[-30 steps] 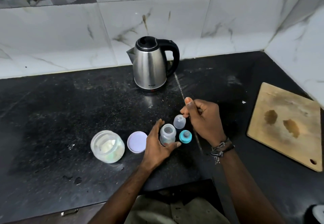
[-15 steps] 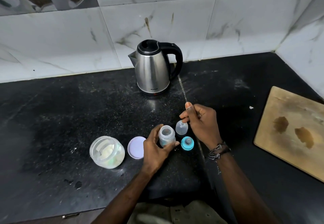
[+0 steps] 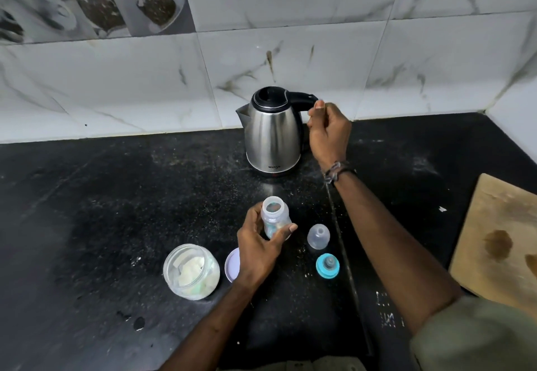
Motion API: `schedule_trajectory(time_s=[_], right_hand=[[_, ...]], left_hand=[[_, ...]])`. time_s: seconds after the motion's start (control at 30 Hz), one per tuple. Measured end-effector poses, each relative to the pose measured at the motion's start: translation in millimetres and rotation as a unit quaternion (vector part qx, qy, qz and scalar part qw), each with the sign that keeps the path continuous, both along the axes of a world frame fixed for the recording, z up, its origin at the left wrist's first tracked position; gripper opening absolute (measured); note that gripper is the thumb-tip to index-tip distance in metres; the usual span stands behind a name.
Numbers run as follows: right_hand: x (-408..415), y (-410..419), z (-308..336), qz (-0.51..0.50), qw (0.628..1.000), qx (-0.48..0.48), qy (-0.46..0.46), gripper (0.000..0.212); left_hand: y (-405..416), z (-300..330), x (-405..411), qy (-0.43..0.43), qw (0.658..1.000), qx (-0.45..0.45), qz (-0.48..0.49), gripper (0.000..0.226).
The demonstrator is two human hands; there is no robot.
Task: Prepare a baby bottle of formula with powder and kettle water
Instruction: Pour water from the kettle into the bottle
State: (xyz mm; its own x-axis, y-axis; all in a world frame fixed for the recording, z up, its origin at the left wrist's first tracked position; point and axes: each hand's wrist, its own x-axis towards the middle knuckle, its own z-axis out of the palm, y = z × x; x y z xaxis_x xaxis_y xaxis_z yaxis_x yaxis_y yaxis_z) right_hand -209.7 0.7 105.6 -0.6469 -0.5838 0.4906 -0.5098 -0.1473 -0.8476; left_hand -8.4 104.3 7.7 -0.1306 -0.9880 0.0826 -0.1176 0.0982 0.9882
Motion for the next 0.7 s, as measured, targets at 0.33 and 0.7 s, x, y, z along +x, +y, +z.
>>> schedule_trajectory(time_s=[0.33, 0.7], right_hand=[[-38, -91, 0, -0.040, 0.992, 0.105, 0.050, 0.038], [-44, -99, -24, -0.012, 0.995, 0.093, -0.029, 0.059]], left_hand=[[-16, 0, 4, 0.019, 0.999, 0.000, 0.027, 0.058], [-28, 0, 1, 0.005, 0.999, 0.010, 0.045, 0.058]])
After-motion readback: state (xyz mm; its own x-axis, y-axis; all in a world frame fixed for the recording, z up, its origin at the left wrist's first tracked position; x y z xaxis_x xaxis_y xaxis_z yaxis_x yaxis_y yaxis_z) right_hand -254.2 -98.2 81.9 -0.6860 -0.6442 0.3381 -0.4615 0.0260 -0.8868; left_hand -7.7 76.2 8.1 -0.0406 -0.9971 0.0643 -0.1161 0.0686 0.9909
